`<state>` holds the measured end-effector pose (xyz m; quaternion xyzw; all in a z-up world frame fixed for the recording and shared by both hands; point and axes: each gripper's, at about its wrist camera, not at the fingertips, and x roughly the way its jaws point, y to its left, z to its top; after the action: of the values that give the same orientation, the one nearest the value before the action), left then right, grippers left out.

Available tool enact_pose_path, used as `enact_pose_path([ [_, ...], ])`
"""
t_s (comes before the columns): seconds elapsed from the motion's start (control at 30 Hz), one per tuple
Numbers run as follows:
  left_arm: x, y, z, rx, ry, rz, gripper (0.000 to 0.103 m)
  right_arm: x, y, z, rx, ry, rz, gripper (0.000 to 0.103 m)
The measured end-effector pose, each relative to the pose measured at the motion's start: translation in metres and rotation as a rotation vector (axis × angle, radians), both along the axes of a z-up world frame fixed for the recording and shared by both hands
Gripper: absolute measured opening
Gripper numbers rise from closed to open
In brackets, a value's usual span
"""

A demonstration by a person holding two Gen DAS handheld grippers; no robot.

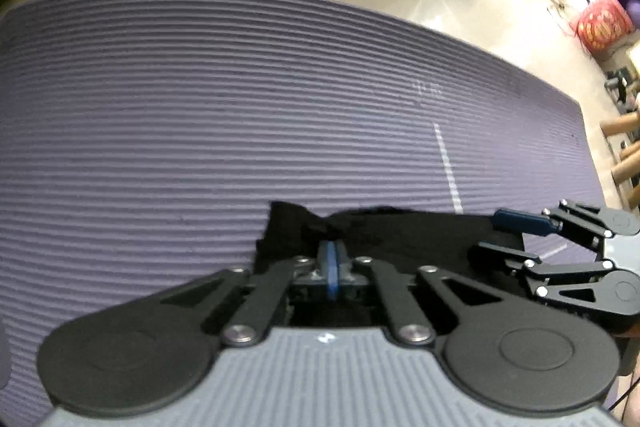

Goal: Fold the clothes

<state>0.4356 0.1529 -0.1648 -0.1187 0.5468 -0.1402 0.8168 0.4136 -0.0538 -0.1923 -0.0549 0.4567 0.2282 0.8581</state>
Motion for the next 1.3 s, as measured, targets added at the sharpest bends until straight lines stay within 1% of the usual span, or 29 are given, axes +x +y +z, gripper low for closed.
enact_pose_path([
  [0.03,0.000,0.001,0.003,-0.003,0.002,0.020,0.004,-0.001,-0.002,0.002,0.004,-0.001,-0.006,0.046],
  [0.07,-0.002,0.003,0.009,0.012,-0.008,0.025,0.006,-0.005,-0.002,0.007,0.010,-0.009,-0.003,0.047],
  [0.13,-0.010,0.001,0.021,0.044,-0.045,-0.001,0.008,-0.012,-0.001,0.016,0.021,-0.026,0.003,0.046],
  [0.17,-0.013,-0.001,0.027,0.060,-0.063,-0.015,0.008,-0.022,0.003,0.022,0.018,-0.042,0.033,0.044],
  [0.2,-0.025,-0.003,0.037,0.065,-0.102,-0.060,0.008,-0.029,0.007,0.025,0.015,-0.049,0.061,0.040],
  [0.23,-0.033,-0.005,0.041,0.059,-0.124,-0.097,0.008,-0.033,0.009,0.026,0.013,-0.051,0.072,0.039],
  [0.27,-0.035,-0.005,0.040,0.057,-0.129,-0.108,0.009,-0.042,0.013,0.027,0.005,-0.048,0.103,0.037],
  [0.33,-0.055,-0.008,0.038,0.050,-0.140,-0.182,0.009,-0.059,0.021,0.029,-0.010,-0.043,0.164,0.035],
  [0.4,-0.063,-0.008,0.029,0.052,-0.116,-0.199,0.008,-0.074,0.021,0.025,-0.043,-0.023,0.173,0.031],
  [0.5,-0.078,-0.004,0.012,0.074,-0.065,-0.189,0.008,-0.096,0.021,0.018,-0.091,0.007,0.186,0.030],
  [0.57,-0.086,0.002,0.007,0.088,-0.063,-0.162,0.010,-0.107,0.020,0.015,-0.125,0.009,0.191,0.028],
  [0.63,-0.093,0.014,0.008,0.078,-0.054,-0.077,0.010,-0.115,0.019,0.019,-0.164,0.000,0.175,0.028],
  [0.67,-0.094,0.014,0.008,0.080,-0.051,-0.060,0.009,-0.118,0.019,0.023,-0.184,-0.002,0.158,0.030],
  [0.73,-0.098,0.014,0.013,0.084,-0.049,-0.023,0.016,-0.121,0.020,0.035,-0.166,0.003,0.098,0.031],
  [0.77,-0.100,0.013,0.016,0.085,-0.048,-0.004,0.023,-0.124,0.022,0.047,-0.148,-0.004,0.055,0.034],
  [0.8,-0.105,0.009,0.022,0.096,-0.048,0.001,0.034,-0.124,0.024,0.052,-0.142,-0.006,0.035,0.039],
  [0.83,-0.111,0.004,0.028,0.109,-0.050,0.004,0.040,-0.127,0.026,0.062,-0.132,-0.007,-0.007,0.041],
  [0.87,-0.117,0.000,0.034,0.121,-0.051,0.008,0.048,-0.132,0.028,0.072,-0.121,-0.006,-0.048,0.044],
  [0.93,-0.128,-0.009,0.046,0.146,-0.053,0.015,0.058,-0.139,0.031,0.084,-0.110,-0.009,-0.087,0.047],
  [1.0,-0.140,-0.018,0.057,0.168,-0.057,0.018,0.074,-0.150,0.036,0.097,-0.106,-0.022,-0.134,0.053],
  [1.03,-0.146,-0.021,0.063,0.177,-0.061,0.017,0.077,-0.156,0.034,0.101,-0.111,-0.028,-0.148,0.055],
  [1.07,-0.152,-0.025,0.068,0.187,-0.065,0.017,0.084,-0.160,0.032,0.106,-0.116,-0.029,-0.157,0.058],
  [1.1,-0.160,-0.029,0.074,0.190,-0.075,0.009,0.094,-0.165,0.031,0.111,-0.120,-0.029,-0.168,0.064],
  [1.13,-0.168,-0.032,0.079,0.193,-0.093,0.002,0.098,-0.172,0.029,0.114,-0.121,-0.019,-0.188,0.067],
  [1.17,-0.171,-0.033,0.080,0.194,-0.098,0.002,0.103,-0.180,0.028,0.117,-0.121,-0.009,-0.208,0.073],
  [1.2,-0.179,-0.035,0.083,0.200,-0.119,0.007,0.102,-0.187,0.027,0.120,-0.122,0.000,-0.229,0.079],
  [1.23,-0.187,-0.038,0.084,0.208,-0.132,0.013,0.102,-0.195,0.025,0.123,-0.123,0.010,-0.249,0.082],
  [1.3,-0.197,-0.040,0.081,0.211,-0.129,0.029,0.103,-0.210,0.022,0.127,-0.117,0.037,-0.285,0.083],
])
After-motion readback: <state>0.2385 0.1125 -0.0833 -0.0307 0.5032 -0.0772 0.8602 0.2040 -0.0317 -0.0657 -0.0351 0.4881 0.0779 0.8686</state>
